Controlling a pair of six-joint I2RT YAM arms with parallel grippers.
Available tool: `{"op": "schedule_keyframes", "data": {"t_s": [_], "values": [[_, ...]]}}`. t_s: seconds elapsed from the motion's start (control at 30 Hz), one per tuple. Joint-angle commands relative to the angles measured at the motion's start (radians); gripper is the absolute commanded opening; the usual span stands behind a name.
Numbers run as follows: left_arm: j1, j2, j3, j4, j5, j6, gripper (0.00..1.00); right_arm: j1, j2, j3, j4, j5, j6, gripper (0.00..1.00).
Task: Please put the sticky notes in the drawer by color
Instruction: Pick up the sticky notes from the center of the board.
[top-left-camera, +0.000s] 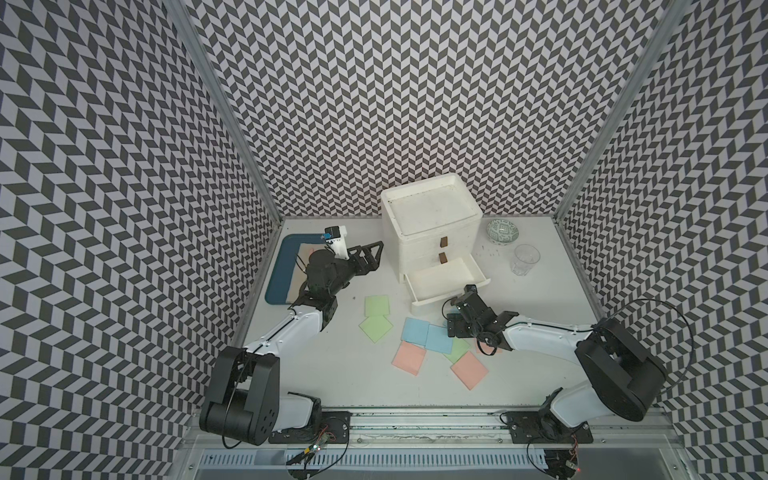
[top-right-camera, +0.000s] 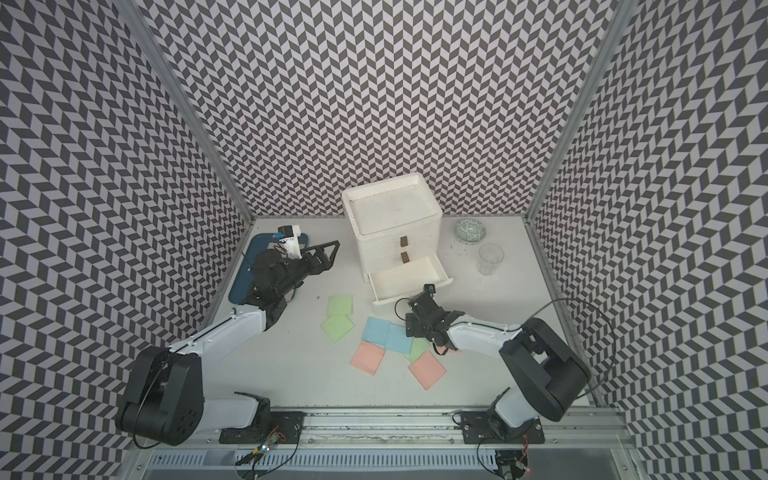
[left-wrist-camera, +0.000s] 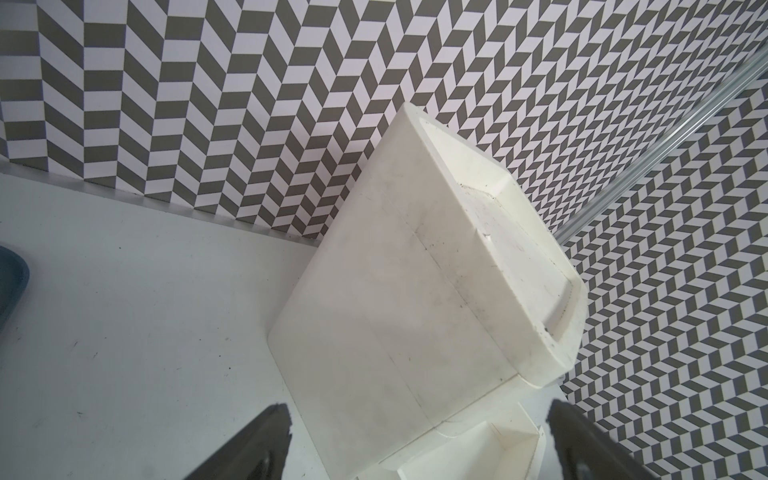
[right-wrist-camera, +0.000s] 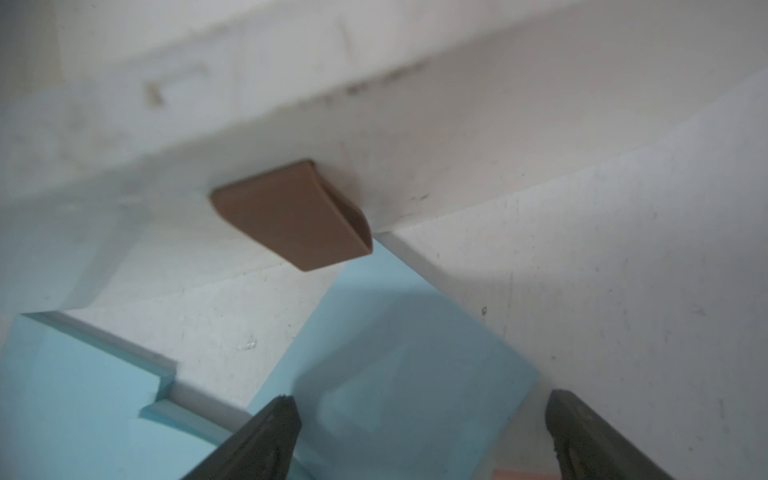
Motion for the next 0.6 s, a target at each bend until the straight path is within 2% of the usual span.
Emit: {"op": "schedule_keyframes", "data": {"t_s": [0.0,0.17,0.33,0.57], "values": [[0.006,-0.013,0.006,0.022,0.012,0.004,1.0,0.017,0.043,-0.016,-0.129,-0.133,0.034,0.98],[0.006,-0.018,0.002,0.021,0.009,0.004,1.0,0.016,0.0,0.003,-0.109,-0.127,0.077,1.0],[0.004,-0.02,0.0,0.029,0.021,-0.004,1.0,0.028,-0.032,-0.029,-0.033,-0.077,0.184,1.0],[0.004,-0.024,-0.003,0.042,0.033,-0.014,1.0,0.079,0.098,0.082,-0.119,0.041,0.27,1.0]]}}
